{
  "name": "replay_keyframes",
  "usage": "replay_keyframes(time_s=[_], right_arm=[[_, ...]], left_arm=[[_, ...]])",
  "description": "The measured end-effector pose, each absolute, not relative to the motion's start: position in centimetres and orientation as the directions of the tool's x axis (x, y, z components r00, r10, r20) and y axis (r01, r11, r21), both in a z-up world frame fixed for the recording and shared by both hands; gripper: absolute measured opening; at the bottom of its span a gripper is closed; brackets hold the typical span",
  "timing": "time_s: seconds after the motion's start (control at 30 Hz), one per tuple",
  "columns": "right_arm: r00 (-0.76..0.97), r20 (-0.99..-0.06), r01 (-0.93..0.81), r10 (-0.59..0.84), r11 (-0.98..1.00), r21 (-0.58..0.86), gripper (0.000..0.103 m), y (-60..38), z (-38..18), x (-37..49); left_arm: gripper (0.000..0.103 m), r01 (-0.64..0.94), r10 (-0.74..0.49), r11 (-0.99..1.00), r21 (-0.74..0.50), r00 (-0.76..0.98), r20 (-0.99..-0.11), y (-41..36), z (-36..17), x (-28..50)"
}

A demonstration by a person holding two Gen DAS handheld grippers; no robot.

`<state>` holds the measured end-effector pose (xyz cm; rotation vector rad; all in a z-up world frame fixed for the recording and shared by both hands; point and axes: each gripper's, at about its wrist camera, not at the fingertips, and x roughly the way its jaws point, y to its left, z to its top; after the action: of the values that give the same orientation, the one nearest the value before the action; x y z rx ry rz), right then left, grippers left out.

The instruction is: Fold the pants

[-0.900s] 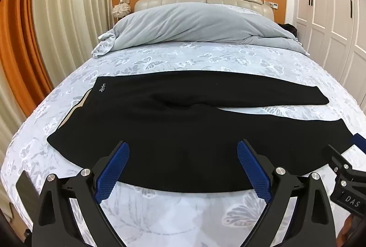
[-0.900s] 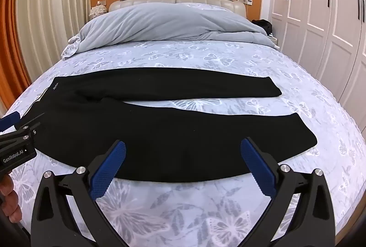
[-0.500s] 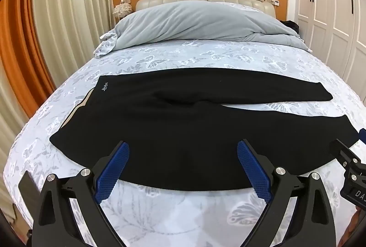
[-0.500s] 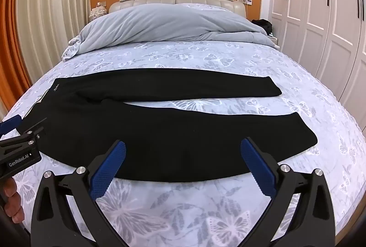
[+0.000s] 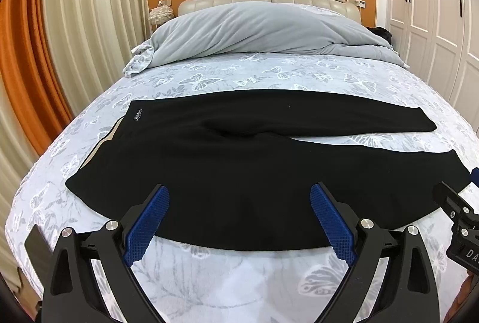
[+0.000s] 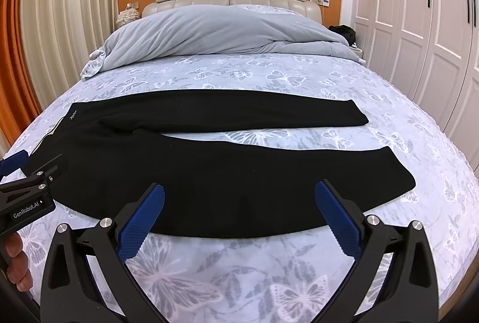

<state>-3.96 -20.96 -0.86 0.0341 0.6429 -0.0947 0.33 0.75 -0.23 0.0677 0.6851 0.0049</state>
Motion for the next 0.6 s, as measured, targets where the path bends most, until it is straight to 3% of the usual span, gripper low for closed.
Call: replay_keyframes(time_s=[0.6], right_arm=[[0.794, -0.604, 0.098, -0.073, 0.995, 0.008, 0.098, -21.08, -0.94, -3.96]], left_arm=[[0.093, 0.01, 0.043, 0.997, 0.081, 0.775, -0.631, 0.7, -0.48, 0.89]])
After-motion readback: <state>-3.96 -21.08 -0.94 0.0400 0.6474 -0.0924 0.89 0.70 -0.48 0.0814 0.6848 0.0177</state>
